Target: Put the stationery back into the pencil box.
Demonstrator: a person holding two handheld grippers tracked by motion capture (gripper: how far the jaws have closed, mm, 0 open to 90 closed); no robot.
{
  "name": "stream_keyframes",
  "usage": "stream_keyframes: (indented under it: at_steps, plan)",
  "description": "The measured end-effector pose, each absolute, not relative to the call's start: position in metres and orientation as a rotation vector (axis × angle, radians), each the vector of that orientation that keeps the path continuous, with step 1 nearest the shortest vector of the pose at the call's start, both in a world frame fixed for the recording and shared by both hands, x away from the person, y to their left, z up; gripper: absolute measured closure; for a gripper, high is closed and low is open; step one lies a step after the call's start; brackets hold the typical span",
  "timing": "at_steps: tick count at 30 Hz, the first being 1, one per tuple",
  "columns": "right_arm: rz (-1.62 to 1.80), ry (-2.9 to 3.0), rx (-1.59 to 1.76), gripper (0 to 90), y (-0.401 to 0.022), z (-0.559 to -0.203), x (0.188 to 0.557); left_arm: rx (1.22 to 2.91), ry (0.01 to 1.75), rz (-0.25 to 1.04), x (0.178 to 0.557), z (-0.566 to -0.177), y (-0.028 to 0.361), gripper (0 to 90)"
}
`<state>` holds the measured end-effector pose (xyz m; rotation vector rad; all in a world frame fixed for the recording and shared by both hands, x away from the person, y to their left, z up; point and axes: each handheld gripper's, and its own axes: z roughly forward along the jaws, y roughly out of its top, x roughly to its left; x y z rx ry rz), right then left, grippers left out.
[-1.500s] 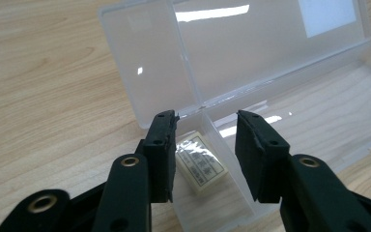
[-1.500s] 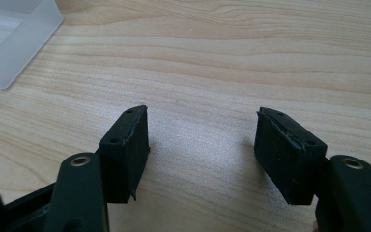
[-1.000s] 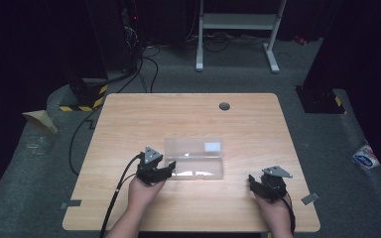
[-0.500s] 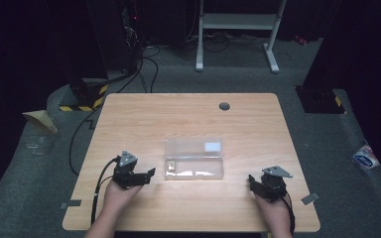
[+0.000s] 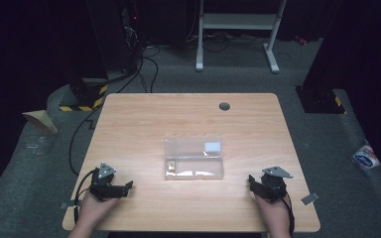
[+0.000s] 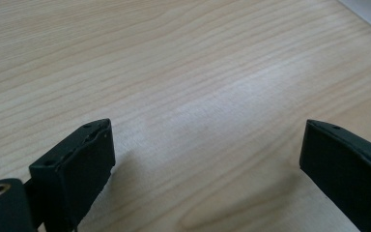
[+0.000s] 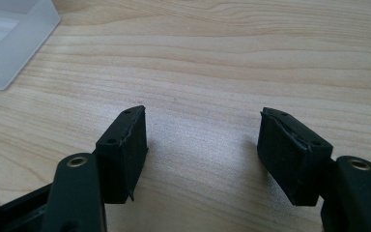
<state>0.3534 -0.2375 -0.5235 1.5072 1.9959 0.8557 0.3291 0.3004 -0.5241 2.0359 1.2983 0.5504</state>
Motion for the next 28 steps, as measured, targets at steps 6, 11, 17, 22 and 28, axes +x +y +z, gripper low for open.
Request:
stream_keyframes:
  at_steps: [6, 11, 17, 22, 28]
  plan:
    - [0.853, 1.991, 1.513, 34.4, -0.2374, -0.5235, 0.3528, 2.057, 1.275, 0.541, 0.3229, -0.5291, 0.2959, 6.3]
    - [0.853, 1.989, 1.514, 34.5, -0.2373, -0.5236, 0.3527, 2.048, 1.283, 0.550, 0.3235, -0.5302, 0.2958, 4.0]
    - [0.852, 1.986, 1.515, 34.6, -0.2375, -0.5236, 0.3529, 2.023, 1.301, 0.562, 0.3205, -0.5307, 0.2968, 6.8]
    - [0.851, 1.987, 1.514, 34.6, -0.2378, -0.5236, 0.3522, 2.021, 1.306, 0.564, 0.3201, -0.5306, 0.2966, 6.8]
    - [0.852, 1.989, 1.509, 34.4, -0.2381, -0.5236, 0.3524, 2.020, 1.307, 0.565, 0.3201, -0.5307, 0.2965, 6.8]
